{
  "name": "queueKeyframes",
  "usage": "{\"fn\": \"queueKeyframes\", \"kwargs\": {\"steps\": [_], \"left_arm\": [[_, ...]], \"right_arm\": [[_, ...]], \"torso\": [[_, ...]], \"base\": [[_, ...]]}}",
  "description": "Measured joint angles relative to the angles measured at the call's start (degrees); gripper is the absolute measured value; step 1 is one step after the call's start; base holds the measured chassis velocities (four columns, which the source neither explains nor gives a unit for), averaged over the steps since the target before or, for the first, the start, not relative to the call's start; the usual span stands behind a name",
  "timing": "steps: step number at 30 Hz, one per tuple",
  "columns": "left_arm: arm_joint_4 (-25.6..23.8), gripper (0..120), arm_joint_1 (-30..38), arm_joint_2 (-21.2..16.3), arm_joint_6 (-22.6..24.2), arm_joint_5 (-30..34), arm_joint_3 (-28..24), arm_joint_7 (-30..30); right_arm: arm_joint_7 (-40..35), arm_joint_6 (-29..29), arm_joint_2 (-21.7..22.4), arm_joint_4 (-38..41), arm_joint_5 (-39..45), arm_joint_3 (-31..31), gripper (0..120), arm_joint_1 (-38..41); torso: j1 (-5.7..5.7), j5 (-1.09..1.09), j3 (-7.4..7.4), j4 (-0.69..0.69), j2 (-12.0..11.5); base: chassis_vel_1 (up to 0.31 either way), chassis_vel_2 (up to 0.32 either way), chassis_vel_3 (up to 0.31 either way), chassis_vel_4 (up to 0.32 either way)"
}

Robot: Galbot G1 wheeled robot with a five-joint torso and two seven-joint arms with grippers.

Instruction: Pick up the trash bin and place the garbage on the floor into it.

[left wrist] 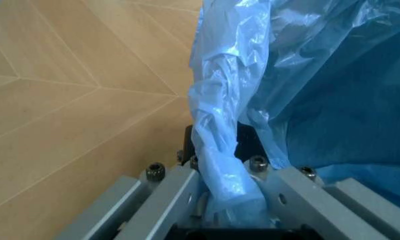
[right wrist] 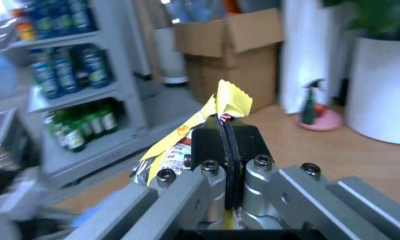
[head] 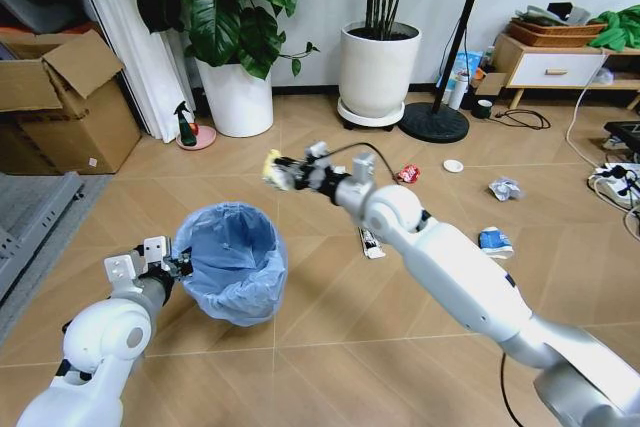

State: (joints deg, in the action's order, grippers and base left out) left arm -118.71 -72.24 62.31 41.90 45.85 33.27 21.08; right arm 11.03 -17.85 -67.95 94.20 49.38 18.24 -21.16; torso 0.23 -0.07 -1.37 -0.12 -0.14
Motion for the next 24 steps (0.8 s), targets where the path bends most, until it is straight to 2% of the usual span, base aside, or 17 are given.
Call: {"fn": "queueKeyframes", "kwargs": {"steps": [4,13,16,19,20,24], "left_arm": [[0.6,0,1.2,-0.6,0.1,0.6,-0.5,-0.2],[0.7,0,1.5,-1.0,0.2,0.9,-0.4,-0.5],[0.7,0,1.5,-1.0,0.2,0.9,-0.3,-0.5],[0.5,0,1.4,-1.0,0.2,0.9,-0.2,-0.5],[0.5,0,1.4,-1.0,0.2,0.9,-0.2,-0.5],[0.2,0,1.2,-1.1,0.2,0.9,-0.1,-0.5]], "right_arm": [[0.0,0.1,-0.7,-0.4,-0.7,5.7,0,1.1],[-0.2,-0.8,-1.2,-2.5,-3.2,11.3,0,1.7],[-0.5,-1.3,-1.5,-2.5,-3.3,11.9,8,1.7],[-0.8,-1.4,-2.0,-3.0,-3.7,12.5,23,1.7],[-0.8,-1.4,-2.0,-3.0,-3.7,12.5,23,1.7],[-1.0,-1.1,-2.2,-3.5,-4.1,12.6,41,1.7]], "torso": [[0.00,0.01,0.00,-0.01,0.0],[0.00,0.01,0.00,-0.01,0.0],[0.00,0.01,0.00,-0.01,0.0],[0.00,0.01,0.00,-0.01,0.0],[0.00,0.01,0.00,-0.01,0.0],[0.00,0.01,0.00,-0.01,0.0]], "base": [[0.000,0.000,0.000,0.000],[0.000,0.000,0.000,0.000],[0.000,0.000,0.000,0.000],[0.000,0.000,0.000,0.000],[0.000,0.000,0.000,0.000],[0.000,0.000,0.000,0.000]]}}
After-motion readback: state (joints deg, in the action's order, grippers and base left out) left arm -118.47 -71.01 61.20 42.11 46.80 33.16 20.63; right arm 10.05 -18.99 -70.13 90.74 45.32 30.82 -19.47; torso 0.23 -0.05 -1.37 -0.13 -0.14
